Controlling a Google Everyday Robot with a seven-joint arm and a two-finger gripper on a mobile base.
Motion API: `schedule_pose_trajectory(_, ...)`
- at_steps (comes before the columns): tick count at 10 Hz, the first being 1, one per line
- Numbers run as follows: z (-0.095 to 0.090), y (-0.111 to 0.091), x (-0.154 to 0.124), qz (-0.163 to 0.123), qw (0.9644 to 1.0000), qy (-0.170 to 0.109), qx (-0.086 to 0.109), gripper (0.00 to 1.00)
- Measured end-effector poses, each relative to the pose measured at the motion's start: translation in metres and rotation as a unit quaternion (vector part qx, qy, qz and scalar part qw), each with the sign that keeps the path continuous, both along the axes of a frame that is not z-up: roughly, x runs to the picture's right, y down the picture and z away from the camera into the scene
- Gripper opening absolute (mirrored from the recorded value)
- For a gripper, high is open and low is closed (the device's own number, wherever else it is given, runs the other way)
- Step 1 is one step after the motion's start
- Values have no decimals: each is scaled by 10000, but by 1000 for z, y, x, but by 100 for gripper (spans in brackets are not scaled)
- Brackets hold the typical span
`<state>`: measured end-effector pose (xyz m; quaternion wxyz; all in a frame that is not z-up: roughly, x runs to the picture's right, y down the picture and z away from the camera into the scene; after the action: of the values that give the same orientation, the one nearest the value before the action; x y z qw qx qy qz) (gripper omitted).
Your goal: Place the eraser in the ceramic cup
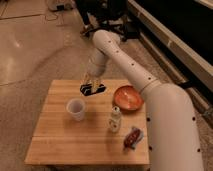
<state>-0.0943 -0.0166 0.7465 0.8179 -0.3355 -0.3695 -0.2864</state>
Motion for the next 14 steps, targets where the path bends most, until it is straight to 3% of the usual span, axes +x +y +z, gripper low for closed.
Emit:
schedule_pose_trajectory(4, -36, 12, -24, -47, 9989, -473, 64, 0)
schedule_pose_trajectory(6, -60, 23, -43, -55, 9967, -813, -32, 0)
schedule_pose_trajectory(9, -83, 36, -70, -97, 9927, -1184, -190, 0)
schedule_pose_trajectory(14, -89, 63, -97, -220, 9870, -1519, -478, 0)
